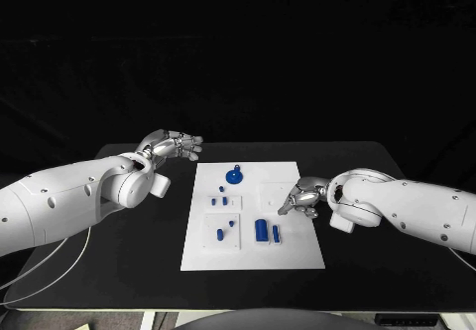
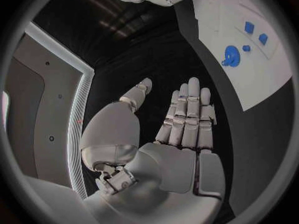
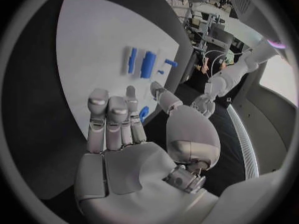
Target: Assemble the parts on the task board
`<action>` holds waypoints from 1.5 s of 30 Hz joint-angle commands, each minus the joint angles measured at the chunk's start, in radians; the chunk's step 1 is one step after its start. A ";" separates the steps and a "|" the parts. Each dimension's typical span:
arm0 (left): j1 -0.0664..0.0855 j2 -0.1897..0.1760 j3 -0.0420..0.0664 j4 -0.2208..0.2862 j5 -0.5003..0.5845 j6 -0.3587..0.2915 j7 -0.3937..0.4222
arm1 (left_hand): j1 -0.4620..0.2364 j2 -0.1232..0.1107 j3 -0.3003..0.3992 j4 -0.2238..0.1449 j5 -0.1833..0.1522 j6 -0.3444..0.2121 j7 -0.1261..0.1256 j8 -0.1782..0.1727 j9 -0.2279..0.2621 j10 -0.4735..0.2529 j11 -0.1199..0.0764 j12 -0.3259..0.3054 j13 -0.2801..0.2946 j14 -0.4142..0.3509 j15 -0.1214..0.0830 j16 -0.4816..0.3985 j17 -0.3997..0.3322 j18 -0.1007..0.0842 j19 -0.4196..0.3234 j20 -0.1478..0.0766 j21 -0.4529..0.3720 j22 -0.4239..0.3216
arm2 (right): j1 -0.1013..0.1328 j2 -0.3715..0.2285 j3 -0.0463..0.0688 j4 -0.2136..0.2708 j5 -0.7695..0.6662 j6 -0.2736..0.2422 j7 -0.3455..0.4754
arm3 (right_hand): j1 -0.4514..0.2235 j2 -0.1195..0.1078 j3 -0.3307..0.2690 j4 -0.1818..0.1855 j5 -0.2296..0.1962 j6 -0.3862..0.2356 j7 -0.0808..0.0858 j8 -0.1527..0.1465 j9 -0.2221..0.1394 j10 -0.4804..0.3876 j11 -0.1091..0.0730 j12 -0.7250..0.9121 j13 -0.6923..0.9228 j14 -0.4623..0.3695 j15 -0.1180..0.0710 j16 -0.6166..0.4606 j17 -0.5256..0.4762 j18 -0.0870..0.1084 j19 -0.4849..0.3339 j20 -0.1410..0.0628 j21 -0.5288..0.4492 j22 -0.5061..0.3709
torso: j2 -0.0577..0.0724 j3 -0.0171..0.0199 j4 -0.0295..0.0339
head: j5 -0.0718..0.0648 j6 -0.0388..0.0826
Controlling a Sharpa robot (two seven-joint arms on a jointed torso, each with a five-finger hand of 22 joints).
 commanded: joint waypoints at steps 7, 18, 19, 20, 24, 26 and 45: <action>0.011 0.026 0.002 -0.075 0.107 0.040 0.049 | 0.018 0.011 0.006 -0.024 0.004 0.005 -0.005 0.013 0.000 0.009 -0.009 0.007 0.001 -0.012 0.009 -0.025 0.001 -0.002 -0.005 0.005 -0.013 0.016 | 0.036 0.088 0.049 -0.248 0.316 -0.116 0.340 | 0.071 0.033 -0.014 -0.018 0.031 -0.059 0.022 -0.016 0.017 -0.092 0.019 -0.071 -0.041 -0.091 0.021 -0.113 -0.057 0.040 -0.106 0.024 -0.107 -0.037 | -0.014 -0.0011 0.0008 | -0.009 0.115; 0.040 0.101 0.006 -0.241 0.215 0.070 0.121 | 0.042 0.015 0.006 -0.069 -0.010 -0.011 -0.030 0.006 -0.009 -0.050 -0.015 -0.010 -0.025 -0.217 0.079 -0.177 -0.049 -0.005 -0.130 0.076 -0.092 0.012 | 0.013 0.226 0.119 -0.525 0.567 -0.063 0.501 | 0.131 0.057 0.001 -0.024 0.068 -0.143 0.072 -0.027 0.030 -0.251 0.142 -0.620 -0.530 -0.448 0.226 -0.621 -0.342 -0.054 -0.552 0.183 -0.547 -0.254 | -0.025 -0.0053 0.0007 | -0.003 0.231; 0.040 0.106 0.006 -0.249 0.224 0.070 0.123 | 0.041 0.015 0.005 -0.069 -0.010 -0.015 -0.032 0.004 -0.010 -0.058 -0.016 -0.010 -0.028 -0.223 0.078 -0.181 -0.051 -0.007 -0.135 0.077 -0.096 0.012 | 0.012 0.229 0.121 -0.531 0.571 -0.061 0.505 | 0.134 0.059 -0.008 -0.024 0.069 -0.145 0.072 -0.026 0.028 -0.229 0.143 -0.652 -0.571 -0.439 0.230 -0.642 -0.363 -0.052 -0.553 0.189 -0.558 -0.262 | -0.026 -0.0047 0.0009 | -0.003 0.233; 0.040 0.126 0.006 -0.280 0.254 0.070 0.128 | 0.038 0.013 0.004 -0.068 -0.010 -0.028 -0.038 -0.003 -0.013 -0.083 -0.018 -0.011 -0.038 -0.240 0.077 -0.193 -0.057 -0.014 -0.149 0.078 -0.108 0.011 | 0.006 0.237 0.126 -0.547 0.579 -0.053 0.519 | 0.148 0.061 -0.027 -0.026 0.071 -0.156 0.070 -0.029 0.019 -0.204 0.146 -0.715 -0.652 -0.440 0.240 -0.692 -0.405 -0.050 -0.570 0.202 -0.586 -0.282 | -0.026 -0.0024 0.0014 | -0.001 0.237; 0.039 0.149 0.007 -0.311 0.283 0.073 0.140 | 0.019 0.007 -0.005 -0.059 -0.017 -0.079 -0.052 -0.028 -0.022 -0.160 -0.024 -0.011 -0.051 -0.280 0.078 -0.217 -0.069 -0.015 -0.187 0.093 -0.138 0.010 | -0.003 0.250 0.136 -0.573 0.588 -0.054 0.537 | 0.138 0.072 -0.065 -0.021 0.077 -0.183 0.051 -0.037 -0.001 -0.231 0.155 -0.839 -0.774 -0.529 0.270 -0.804 -0.491 -0.070 -0.666 0.230 -0.667 -0.321 | -0.031 -0.0005 0.0026 | 0.003 0.238; 0.039 0.152 0.007 -0.312 0.283 0.076 0.141 | 0.006 0.002 -0.012 -0.051 -0.020 -0.107 -0.066 -0.040 -0.026 -0.201 -0.032 -0.011 -0.052 -0.302 0.075 -0.228 -0.074 -0.015 -0.203 0.101 -0.150 0.013 | -0.008 0.252 0.138 -0.579 0.593 -0.058 0.541 | 0.134 0.075 -0.083 -0.021 0.074 -0.190 0.047 -0.037 -0.008 -0.227 0.156 -0.877 -0.812 -0.540 0.270 -0.827 -0.516 -0.072 -0.685 0.237 -0.687 -0.330 | -0.031 0.0011 0.0023 | 0.004 0.238; -0.017 0.121 0.040 -0.159 0.248 -0.089 0.148 | -0.934 0.105 -0.437 0.199 -0.134 -0.804 -0.187 -0.301 -0.458 -1.140 -0.148 -0.073 -0.116 -1.015 -0.075 -0.488 -0.526 -0.015 -0.710 0.023 -0.426 -1.308 | -0.043 0.205 0.147 -0.432 0.645 -0.227 0.568 | -0.798 0.129 -0.578 0.268 -0.118 -0.993 -0.107 -0.243 -0.553 -1.110 0.001 -1.117 -1.062 -1.306 0.111 -1.184 -1.016 -0.218 -1.225 0.048 -1.014 -1.308 | -0.018 -0.0100 -0.0193 | 0.006 0.183</action>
